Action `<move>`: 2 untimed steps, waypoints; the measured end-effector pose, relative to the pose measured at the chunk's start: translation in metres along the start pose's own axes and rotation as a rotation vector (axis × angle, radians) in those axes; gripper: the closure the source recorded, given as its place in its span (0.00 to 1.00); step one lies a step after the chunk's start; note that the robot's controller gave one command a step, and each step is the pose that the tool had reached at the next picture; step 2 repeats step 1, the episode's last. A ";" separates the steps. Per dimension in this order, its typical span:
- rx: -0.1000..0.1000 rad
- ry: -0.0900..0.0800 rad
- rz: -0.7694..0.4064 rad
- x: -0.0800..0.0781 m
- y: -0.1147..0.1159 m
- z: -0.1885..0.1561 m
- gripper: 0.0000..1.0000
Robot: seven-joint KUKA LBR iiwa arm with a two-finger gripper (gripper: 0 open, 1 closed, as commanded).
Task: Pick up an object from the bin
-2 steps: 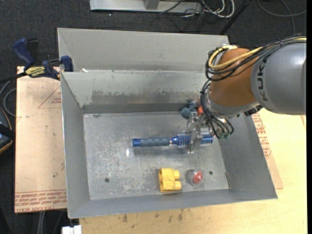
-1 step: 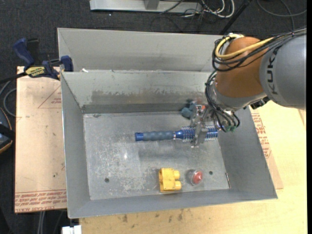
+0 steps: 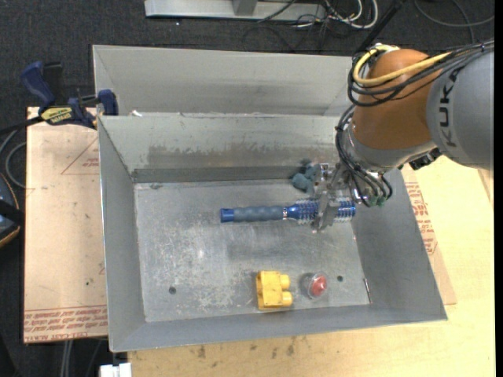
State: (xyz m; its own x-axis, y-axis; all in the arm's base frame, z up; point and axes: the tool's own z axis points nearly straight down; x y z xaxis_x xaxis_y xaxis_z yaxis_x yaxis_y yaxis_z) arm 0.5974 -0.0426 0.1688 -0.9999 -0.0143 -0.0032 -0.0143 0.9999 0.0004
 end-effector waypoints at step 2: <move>0.000 -0.001 0.001 -0.001 0.000 -0.027 1.00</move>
Offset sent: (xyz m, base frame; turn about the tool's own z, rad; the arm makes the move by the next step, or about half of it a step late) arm -0.0001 0.0001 0.0268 0.0000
